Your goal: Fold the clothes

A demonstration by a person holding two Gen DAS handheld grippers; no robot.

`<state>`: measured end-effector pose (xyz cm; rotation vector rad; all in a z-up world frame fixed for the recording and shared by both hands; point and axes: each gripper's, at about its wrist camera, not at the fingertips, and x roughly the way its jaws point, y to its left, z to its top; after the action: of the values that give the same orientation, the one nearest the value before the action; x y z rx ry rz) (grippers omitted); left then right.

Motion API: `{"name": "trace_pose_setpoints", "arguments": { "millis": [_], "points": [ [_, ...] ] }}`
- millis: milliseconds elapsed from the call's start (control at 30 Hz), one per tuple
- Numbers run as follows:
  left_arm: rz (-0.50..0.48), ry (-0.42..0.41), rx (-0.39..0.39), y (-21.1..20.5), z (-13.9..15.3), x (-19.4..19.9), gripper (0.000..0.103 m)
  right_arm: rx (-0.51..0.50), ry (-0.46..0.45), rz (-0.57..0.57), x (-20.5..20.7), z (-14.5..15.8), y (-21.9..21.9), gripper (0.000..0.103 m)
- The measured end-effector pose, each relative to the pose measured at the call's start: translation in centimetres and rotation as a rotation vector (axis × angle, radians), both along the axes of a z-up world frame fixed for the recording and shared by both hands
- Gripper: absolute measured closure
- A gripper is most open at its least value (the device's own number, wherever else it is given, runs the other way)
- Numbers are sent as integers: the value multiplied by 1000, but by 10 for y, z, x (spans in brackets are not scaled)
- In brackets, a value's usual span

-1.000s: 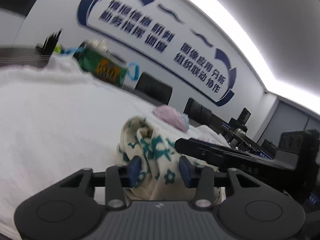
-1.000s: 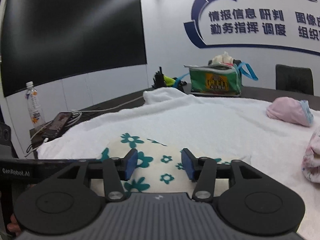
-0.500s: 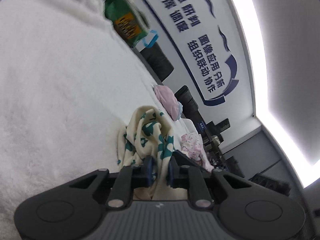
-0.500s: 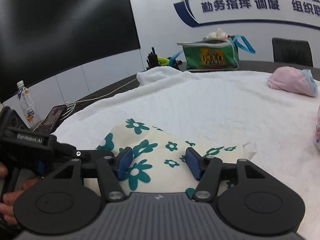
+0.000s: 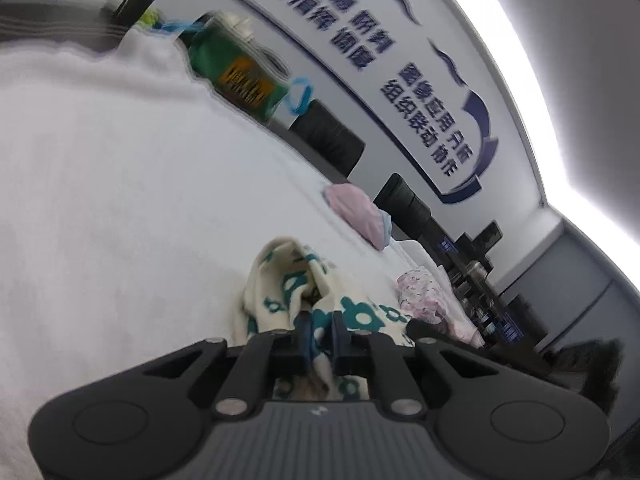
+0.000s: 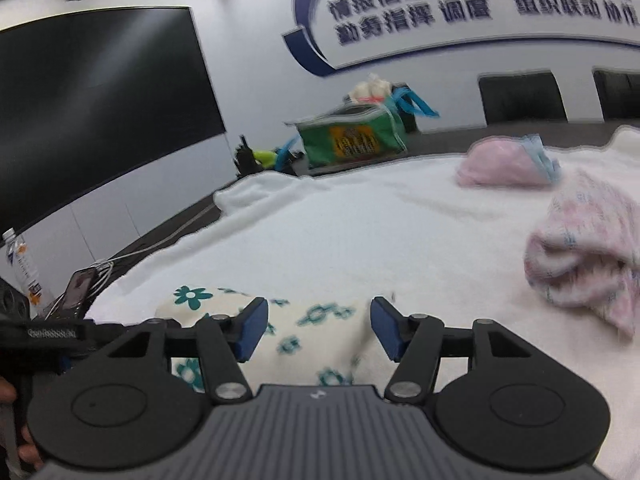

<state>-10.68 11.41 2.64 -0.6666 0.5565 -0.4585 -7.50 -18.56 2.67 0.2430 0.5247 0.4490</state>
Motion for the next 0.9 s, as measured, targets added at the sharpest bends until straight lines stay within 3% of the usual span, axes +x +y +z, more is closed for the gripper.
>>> {"name": "trace_pose_setpoints", "arguments": {
  "millis": [67, 167, 233, 300, 367, 400, 600, 700, 767, 900],
  "points": [
    [5, 15, -36, 6, -4, 1, 96, 46, 65, -7, 8, -14, -5, 79],
    [12, 37, -90, 15, -9, 3, 95, 106, 126, -17, 17, -26, -12, 78],
    [28, 23, -73, 20, -2, -1, 80, 121, 102, -16, 13, -18, -18, 74],
    [37, 25, -17, 23, 8, -4, 38, 145, 89, -20, 7, -9, -29, 47],
    [30, 49, 38, 22, 14, -3, 27, 155, 101, -2, 3, -7, -35, 35],
    [-2, 68, 48, 19, 12, 1, 25, 155, 120, 14, 2, -10, -35, 34],
    [-107, 191, 32, -6, -4, 22, 25, 185, 191, 101, -1, -23, -30, 35],
    [-107, 194, 47, -10, -3, 25, 27, 224, 219, 121, 0, -30, -24, 35],
    [-111, 207, 30, -9, -4, 28, 35, 248, 234, 125, 4, -34, -22, 37],
    [-92, 215, -23, -7, -5, 30, 52, 341, 274, 137, 10, -41, -21, 57]
  ]
}}
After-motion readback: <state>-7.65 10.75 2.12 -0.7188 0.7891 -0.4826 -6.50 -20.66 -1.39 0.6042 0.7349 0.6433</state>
